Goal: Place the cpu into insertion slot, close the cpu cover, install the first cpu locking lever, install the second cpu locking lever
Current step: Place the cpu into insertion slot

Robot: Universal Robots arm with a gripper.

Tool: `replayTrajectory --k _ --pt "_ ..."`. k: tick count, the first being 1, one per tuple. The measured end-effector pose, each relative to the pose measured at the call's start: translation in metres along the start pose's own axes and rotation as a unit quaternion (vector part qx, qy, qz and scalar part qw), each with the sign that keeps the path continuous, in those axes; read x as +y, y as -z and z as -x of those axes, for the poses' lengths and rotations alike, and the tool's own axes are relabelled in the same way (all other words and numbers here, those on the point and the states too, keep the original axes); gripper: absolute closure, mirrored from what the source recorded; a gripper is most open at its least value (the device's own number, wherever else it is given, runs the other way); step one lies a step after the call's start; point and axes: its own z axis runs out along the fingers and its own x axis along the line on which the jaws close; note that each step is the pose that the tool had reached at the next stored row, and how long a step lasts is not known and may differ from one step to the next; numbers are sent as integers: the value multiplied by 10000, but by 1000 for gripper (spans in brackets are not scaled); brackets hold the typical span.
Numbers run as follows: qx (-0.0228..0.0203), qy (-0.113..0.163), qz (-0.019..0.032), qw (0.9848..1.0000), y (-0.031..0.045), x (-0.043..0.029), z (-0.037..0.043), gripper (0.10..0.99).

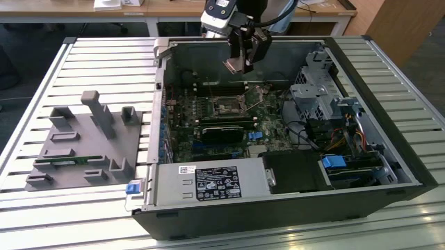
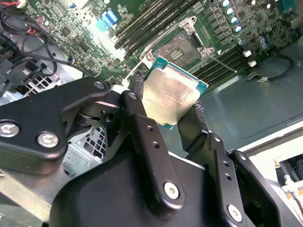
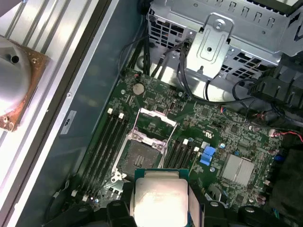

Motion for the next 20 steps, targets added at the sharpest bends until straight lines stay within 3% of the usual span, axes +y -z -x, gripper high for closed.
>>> replayTrajectory --k 9,20 --pt "-55 -563 7 9984 -19 -2 1 545" --pt "-61 -630 8 9980 -52 -4 1 545"
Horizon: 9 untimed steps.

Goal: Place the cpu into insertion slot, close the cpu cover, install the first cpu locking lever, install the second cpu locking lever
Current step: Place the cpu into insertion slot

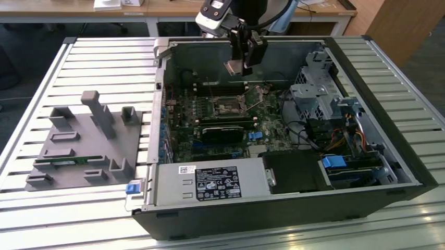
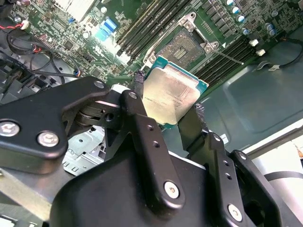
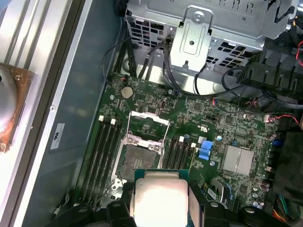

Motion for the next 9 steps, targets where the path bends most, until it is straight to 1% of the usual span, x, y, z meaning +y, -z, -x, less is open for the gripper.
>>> replayTrajectory --k 9 --pt "-2 -25 0 10000 -19 -2 0 545"
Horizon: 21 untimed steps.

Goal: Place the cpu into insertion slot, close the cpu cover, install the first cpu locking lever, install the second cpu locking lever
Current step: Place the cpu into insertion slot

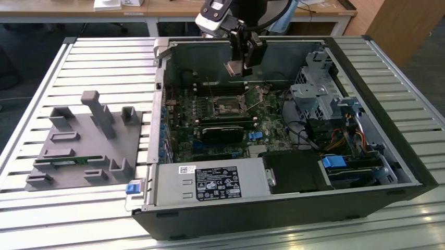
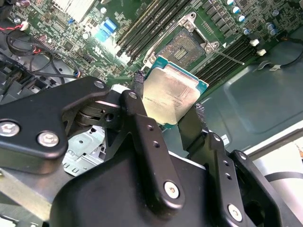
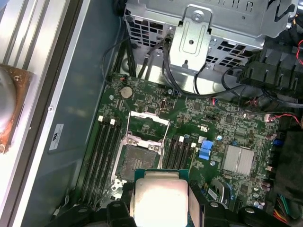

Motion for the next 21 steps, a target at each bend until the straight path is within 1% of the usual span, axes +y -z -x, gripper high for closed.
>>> replayTrajectory --k 11,14,17,21 --pt "-6 -64 1 10000 -29 -3 1 545" --pt "-19 -211 4 9998 -38 -4 1 545" --pt "-36 -391 6 9992 -45 -4 1 545" --pt "-38 -413 6 9991 -60 -5 1 545"
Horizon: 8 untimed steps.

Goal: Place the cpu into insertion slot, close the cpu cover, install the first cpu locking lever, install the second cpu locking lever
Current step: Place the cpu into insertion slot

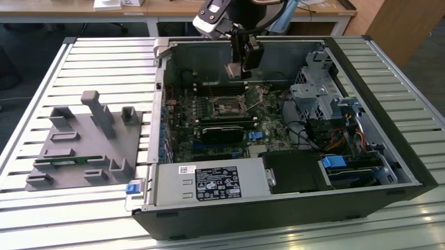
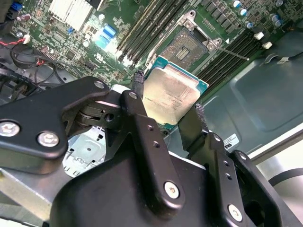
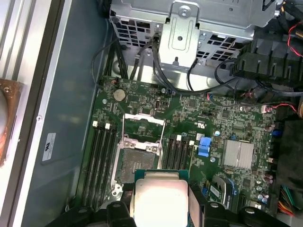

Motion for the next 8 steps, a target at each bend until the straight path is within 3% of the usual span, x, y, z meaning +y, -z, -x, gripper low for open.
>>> replayTrajectory --k 8 --pt "0 -1 0 10000 -22 -2 0 545"
